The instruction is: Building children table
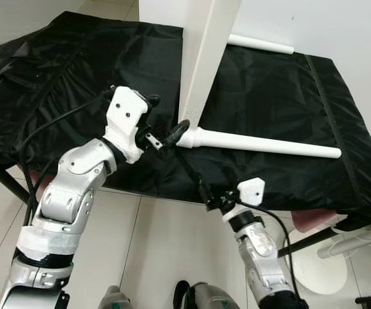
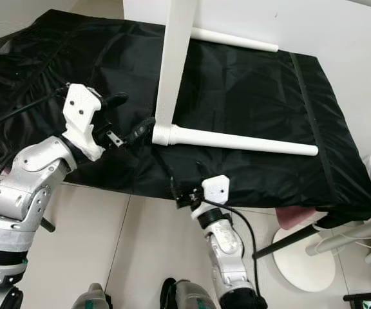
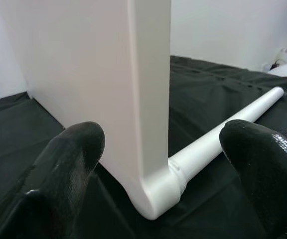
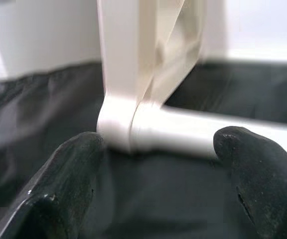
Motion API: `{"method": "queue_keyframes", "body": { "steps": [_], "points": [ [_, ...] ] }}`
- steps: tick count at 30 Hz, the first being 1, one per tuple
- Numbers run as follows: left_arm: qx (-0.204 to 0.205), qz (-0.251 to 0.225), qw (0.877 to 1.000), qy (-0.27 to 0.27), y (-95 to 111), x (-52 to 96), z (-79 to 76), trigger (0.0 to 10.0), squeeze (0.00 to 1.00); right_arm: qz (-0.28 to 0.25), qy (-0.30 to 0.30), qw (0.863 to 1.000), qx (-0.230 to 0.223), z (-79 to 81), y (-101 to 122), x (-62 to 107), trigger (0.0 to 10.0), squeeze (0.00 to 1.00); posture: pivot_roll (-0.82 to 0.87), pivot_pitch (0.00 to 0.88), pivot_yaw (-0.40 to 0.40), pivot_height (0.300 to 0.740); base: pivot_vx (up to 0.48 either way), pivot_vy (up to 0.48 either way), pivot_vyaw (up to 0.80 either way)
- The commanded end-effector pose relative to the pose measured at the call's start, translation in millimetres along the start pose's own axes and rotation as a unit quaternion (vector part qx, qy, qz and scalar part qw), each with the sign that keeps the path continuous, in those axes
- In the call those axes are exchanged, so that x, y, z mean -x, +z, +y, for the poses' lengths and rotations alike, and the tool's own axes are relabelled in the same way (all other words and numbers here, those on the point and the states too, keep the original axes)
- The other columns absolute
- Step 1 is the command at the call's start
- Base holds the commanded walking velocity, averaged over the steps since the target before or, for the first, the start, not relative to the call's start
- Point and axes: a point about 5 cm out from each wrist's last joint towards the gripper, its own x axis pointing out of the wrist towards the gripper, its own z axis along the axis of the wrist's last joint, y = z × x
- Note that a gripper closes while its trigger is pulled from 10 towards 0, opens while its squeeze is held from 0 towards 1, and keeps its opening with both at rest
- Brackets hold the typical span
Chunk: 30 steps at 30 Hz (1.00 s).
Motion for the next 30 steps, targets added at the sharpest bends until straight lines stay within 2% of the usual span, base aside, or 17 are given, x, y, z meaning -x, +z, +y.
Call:
{"method": "queue_keyframes", "body": {
  "steps": [1, 2, 5, 6, 8, 17, 19, 21, 26, 30],
  "points": [
    [-0.001, 0.009, 1.0, 0.015, -3.1, -3.8, -1.4, 10.0, 0.0, 0.001, -0.027, 1.0, 0.014, -10.5, 5.4, 5.4, 10.0, 0.0, 0.08, 0.084, -0.058, 0.74, 0.0, 0.0, 0.0],
    [-0.001, 0.009, 1.0, 0.015, -3.1, -3.8, -1.4, 10.0, 0.0, 0.001, -0.027, 1.0, 0.014, -10.5, 5.4, 5.4, 10.0, 0.0, 0.08, 0.084, -0.058, 0.74, 0.0, 0.0, 0.0],
    [-0.002, 0.043, 0.998, 0.05, -11.9, -8.8, 1.9, 10.0, 0.0, -0.031, -0.126, 0.99, 0.053, -36.0, 27.9, 16.4, 10.0, 0.0, 0.06, 0.072, -0.047, 0.74, 0.0, 0.0, 0.0],
    [-0.002, 0.043, 0.998, 0.05, -11.9, -8.8, 1.9, 10.0, 0.0, -0.031, -0.126, 0.99, 0.053, -36.0, 27.9, 16.4, 10.0, 0.0, 0.06, 0.072, -0.047, 0.74, 0.0, 0.0, 0.0],
    [0.003, 0.062, 0.996, 0.069, -17.6, -11.7, 4.5, 10.0, 0.0, -0.039, -0.171, 0.982, 0.064, -44.9, 36.2, 24.0, 10.0, 0.0, 0.06, 0.068, -0.045, 0.74, 0.0, 0.0, 0.0],
    [-0.006, 0.055, 0.993, 0.102, -22.2, -14.5, 7.3, 10.0, 0.0, -0.032, -0.211, 0.975, 0.058, -50.1, 44.6, 33.4, 10.0, 0.0, 0.04, 0.054, -0.033, 0.74, 0.0, 0.0, 0.0],
    [0.012, 0.056, 0.991, 0.118, -30.0, -17.3, 8.8, 10.0, 0.0, 0.007, -0.243, 0.965, 0.096, -58.5, 42.6, 33.0, 10.0, 0.0, 0.04, 0.04, -0.032, 0.74, 0.0, 0.0, 0.0],
    [0.017, 0.059, 0.99, 0.126, -32.8, -19.7, 9.4, 10.0, 0.0, 0.016, -0.254, 0.961, 0.106, -61.3, 42.5, 30.9, 10.0, 0.0, 0.03, 0.036, -0.031, 0.74, 0.0, 0.0, 0.0],
    [0.026, 0.059, 0.989, 0.134, -36.7, -26.1, 6.5, 10.0, 0.0, 0.012, -0.258, 0.962, 0.093, -64.4, 44.9, 25.5, 10.0, 0.0, 0.02, 0.011, -0.036, 0.74, 0.0, 0.0, 0.0],
    [0.072, 0.062, 0.989, 0.112, -42.6, -33.1, -1.3, 10.0, 0.0, 0.018, -0.263, 0.959, 0.105, -68.5, 47.8, 23.3, 10.0, 0.0, 0.01, 0.0, -0.037, 0.74, 0.0, 0.0, 0.0]
  ]
}}
